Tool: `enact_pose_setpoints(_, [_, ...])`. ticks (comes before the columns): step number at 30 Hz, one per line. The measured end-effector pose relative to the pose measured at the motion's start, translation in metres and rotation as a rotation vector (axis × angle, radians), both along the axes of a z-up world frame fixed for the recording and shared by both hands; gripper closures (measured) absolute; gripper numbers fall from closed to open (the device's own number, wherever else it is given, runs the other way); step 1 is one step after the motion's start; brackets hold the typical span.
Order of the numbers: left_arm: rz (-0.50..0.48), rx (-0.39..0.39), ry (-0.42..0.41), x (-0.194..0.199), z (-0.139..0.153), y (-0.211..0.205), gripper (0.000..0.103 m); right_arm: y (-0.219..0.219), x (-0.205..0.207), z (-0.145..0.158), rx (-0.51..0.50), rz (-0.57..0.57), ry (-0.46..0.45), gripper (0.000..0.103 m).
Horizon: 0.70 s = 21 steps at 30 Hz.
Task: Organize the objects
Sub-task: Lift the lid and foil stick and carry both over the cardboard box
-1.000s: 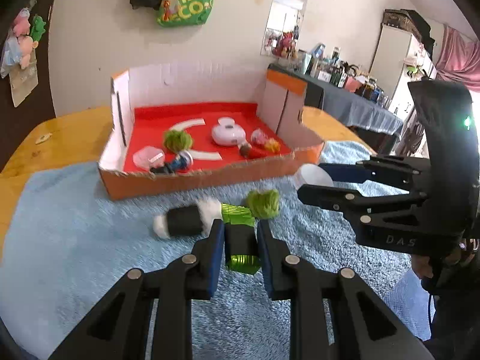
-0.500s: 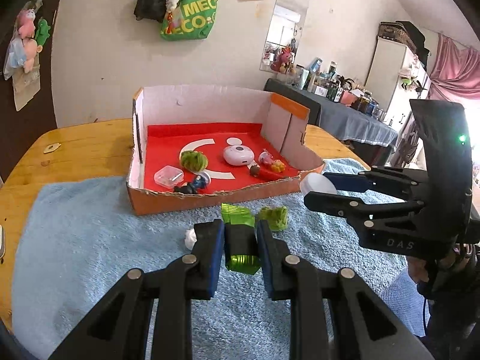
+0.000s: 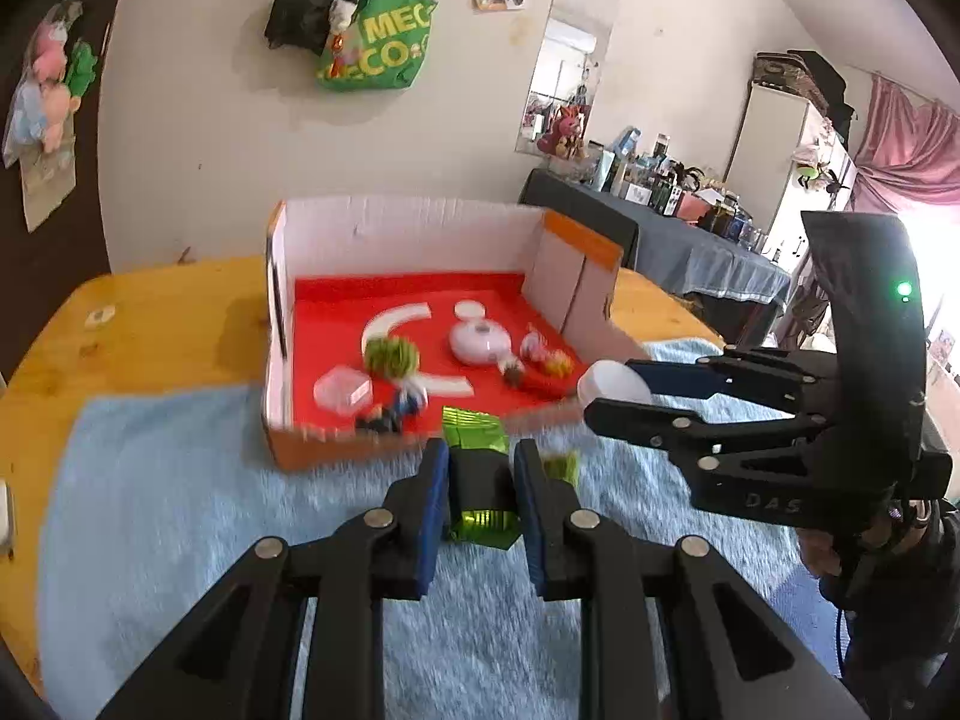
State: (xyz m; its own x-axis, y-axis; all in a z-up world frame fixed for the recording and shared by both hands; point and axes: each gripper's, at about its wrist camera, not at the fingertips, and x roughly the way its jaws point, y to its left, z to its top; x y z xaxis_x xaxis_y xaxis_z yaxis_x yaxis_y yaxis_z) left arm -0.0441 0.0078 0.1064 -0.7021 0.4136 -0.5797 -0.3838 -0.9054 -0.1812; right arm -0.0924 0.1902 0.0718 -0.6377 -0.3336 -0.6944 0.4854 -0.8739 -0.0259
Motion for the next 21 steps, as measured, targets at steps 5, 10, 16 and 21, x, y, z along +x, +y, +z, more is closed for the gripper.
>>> enact_pose_setpoints(5, [0.020,-0.054,0.039,-0.040,0.022,0.010,0.079,-0.003,-0.042,0.013,0.031,-0.045,-0.022,0.063])
enact_pose_setpoints(10, [0.034,-0.128,0.038,-0.100,0.037,0.022,0.079,-0.010,-0.104,0.020,0.098,-0.110,-0.072,0.063])
enact_pose_setpoints(16, [0.045,-0.232,-0.063,-0.170,0.020,0.032,0.079,-0.012,-0.169,0.005,0.175,-0.180,-0.170,0.063])
enact_pose_setpoints(21, [0.058,-0.272,-0.191,-0.215,-0.010,0.033,0.079,-0.010,-0.201,-0.011,0.195,-0.215,-0.256,0.063])
